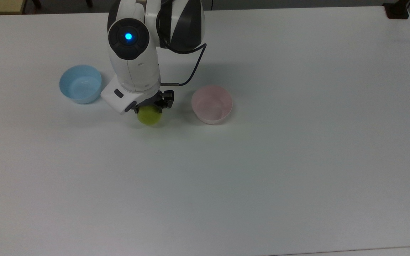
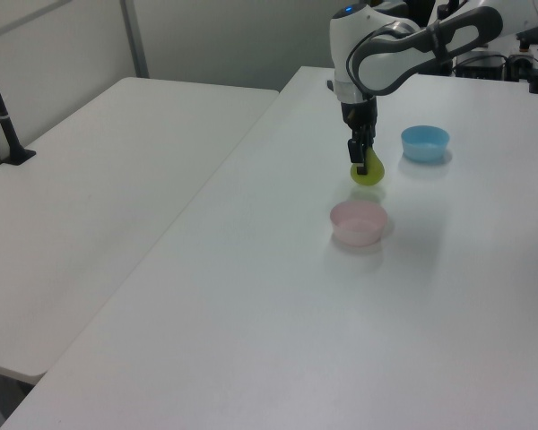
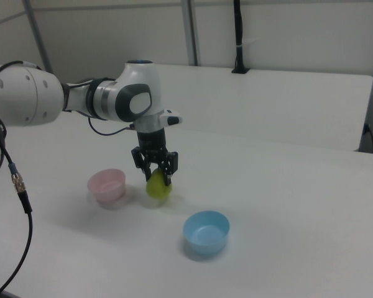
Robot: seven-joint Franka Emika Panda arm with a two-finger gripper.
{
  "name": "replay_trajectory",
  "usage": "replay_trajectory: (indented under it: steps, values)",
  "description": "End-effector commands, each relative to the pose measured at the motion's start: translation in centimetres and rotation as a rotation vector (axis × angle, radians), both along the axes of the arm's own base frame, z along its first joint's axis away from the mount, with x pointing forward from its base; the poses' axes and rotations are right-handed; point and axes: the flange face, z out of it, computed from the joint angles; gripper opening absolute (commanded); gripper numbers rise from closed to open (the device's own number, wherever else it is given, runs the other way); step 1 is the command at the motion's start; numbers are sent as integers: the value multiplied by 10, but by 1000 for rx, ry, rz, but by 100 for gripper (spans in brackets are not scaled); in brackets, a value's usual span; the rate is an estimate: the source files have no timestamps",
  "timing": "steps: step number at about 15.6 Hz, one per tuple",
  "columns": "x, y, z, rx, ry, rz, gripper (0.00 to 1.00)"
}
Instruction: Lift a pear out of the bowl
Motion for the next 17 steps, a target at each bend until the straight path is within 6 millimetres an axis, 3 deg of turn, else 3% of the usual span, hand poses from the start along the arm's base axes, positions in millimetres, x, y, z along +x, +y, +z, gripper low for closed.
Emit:
replay_trajectory:
  steps: [1, 5, 8, 11, 14, 17]
  values:
    - [-4, 3, 14, 1, -24, 1, 100]
    - [-17, -4, 71, 4, -63, -64, 100]
    - [-40, -6, 132, 21, -90, -75, 100]
    - [-63, -5, 172, 33, -77, -81, 100]
    - [-80, -7, 196, 38, -88, -114, 100]
    - [-81, -7, 196, 39, -89, -116, 100]
